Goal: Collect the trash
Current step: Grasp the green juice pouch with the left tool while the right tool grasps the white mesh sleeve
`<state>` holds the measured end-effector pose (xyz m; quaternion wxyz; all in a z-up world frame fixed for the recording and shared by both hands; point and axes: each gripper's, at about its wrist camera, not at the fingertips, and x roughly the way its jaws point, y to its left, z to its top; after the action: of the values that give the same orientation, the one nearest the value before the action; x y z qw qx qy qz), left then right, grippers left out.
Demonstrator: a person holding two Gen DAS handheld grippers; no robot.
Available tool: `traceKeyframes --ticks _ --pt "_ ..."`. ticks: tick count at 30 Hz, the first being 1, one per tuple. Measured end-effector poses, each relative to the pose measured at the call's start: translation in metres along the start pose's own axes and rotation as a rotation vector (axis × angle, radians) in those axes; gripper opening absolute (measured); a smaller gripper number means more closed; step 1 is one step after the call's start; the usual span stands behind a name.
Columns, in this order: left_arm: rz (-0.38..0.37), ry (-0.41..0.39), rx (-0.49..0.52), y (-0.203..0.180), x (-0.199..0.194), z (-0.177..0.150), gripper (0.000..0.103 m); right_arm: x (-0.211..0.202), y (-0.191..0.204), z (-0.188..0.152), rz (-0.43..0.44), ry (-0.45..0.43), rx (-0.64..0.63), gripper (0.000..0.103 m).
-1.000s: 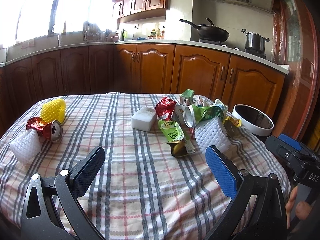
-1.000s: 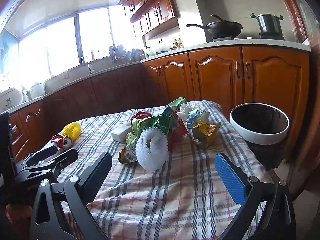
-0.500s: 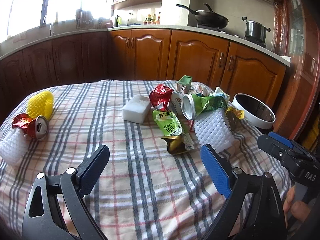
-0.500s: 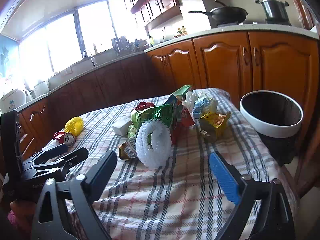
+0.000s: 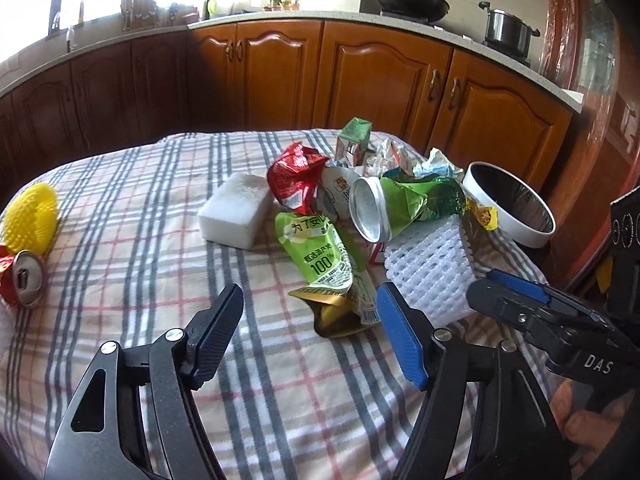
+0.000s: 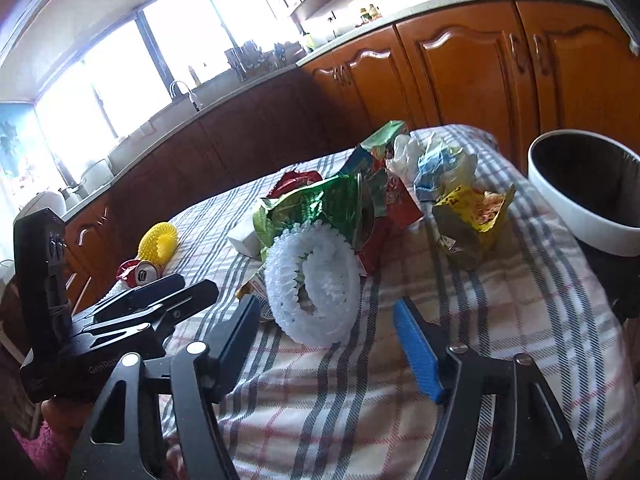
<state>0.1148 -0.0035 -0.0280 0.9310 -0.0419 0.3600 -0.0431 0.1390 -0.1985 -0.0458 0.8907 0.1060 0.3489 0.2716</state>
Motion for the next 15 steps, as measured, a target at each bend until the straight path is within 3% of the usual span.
traceKeyframes --ticks 5,6,7,9,11,12,15 --pt "-0.011 0.050 0.025 -0.007 0.022 0.004 0.067 0.015 -0.005 0.002 0.049 0.045 0.017 0.043" --pt "-0.011 0.062 0.028 -0.008 0.028 0.005 0.063 0.016 -0.006 0.002 0.059 0.052 0.017 0.035" --pt "-0.015 0.081 0.029 -0.008 0.034 0.006 0.057 0.017 -0.006 0.002 0.068 0.055 0.017 0.025" --pt "-0.028 0.111 0.027 -0.009 0.042 0.005 0.046 0.015 -0.005 0.002 0.078 0.056 0.011 0.016" --pt "-0.041 0.109 0.033 -0.010 0.042 0.004 0.040 0.011 -0.003 0.002 0.073 0.053 -0.005 0.013" --pt "-0.057 0.101 0.039 -0.011 0.040 0.003 0.025 0.008 -0.002 0.001 0.075 0.049 -0.011 0.013" --pt "-0.055 0.069 0.067 -0.015 0.028 0.002 0.008 -0.001 -0.002 -0.001 0.093 0.039 -0.005 0.012"
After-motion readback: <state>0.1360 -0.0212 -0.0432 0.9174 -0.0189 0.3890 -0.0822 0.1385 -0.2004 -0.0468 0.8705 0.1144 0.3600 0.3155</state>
